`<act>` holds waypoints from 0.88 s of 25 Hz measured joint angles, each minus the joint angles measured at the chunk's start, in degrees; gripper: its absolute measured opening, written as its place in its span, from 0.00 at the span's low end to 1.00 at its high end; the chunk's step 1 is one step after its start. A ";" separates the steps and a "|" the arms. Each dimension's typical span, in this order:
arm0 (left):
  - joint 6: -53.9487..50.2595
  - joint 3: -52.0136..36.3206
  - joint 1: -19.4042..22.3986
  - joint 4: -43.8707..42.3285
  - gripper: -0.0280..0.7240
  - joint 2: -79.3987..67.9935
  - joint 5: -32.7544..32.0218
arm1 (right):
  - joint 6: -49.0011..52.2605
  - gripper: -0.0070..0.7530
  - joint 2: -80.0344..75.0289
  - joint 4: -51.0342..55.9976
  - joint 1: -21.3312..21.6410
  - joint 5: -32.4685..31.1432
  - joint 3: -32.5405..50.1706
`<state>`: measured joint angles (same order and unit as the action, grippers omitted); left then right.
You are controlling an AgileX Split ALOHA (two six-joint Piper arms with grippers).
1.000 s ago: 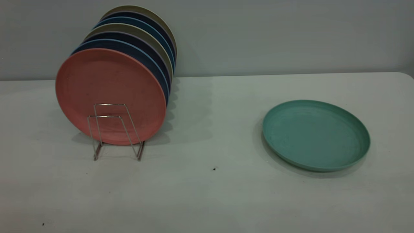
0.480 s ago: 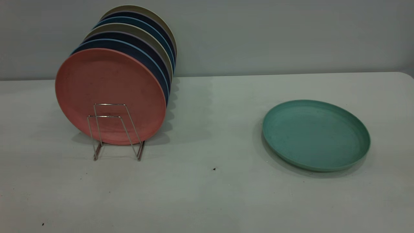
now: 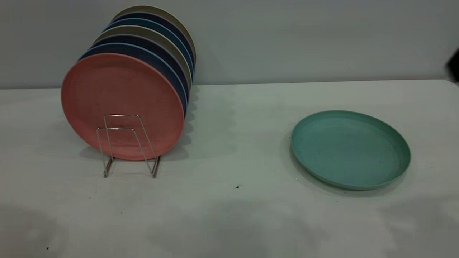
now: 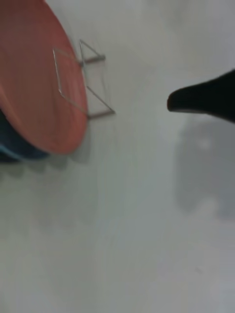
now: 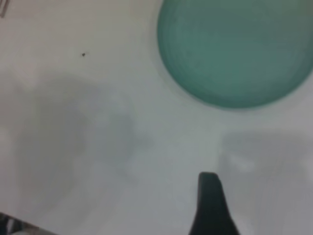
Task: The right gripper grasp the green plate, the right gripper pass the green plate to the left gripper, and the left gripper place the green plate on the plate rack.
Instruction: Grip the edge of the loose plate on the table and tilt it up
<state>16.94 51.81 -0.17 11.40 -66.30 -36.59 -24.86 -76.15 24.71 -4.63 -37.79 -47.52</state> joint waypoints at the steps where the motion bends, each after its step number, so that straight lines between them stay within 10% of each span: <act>1: 1.44 0.47 -0.78 1.46 0.74 -1.71 0.55 | -1.23 0.72 -2.77 1.11 0.00 0.75 -0.47; 8: 6.06 1.69 -8.44 8.31 0.74 -12.28 6.09 | -8.14 0.71 -17.74 8.86 1.53 3.83 -4.20; 22: 6.23 4.40 -19.82 15.60 0.74 -28.39 15.97 | -29.35 0.71 -41.88 31.71 17.65 0.74 -15.54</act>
<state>23.18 56.21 -19.99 27.00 -94.69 -20.62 -54.21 -118.03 56.41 13.01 -37.05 -63.06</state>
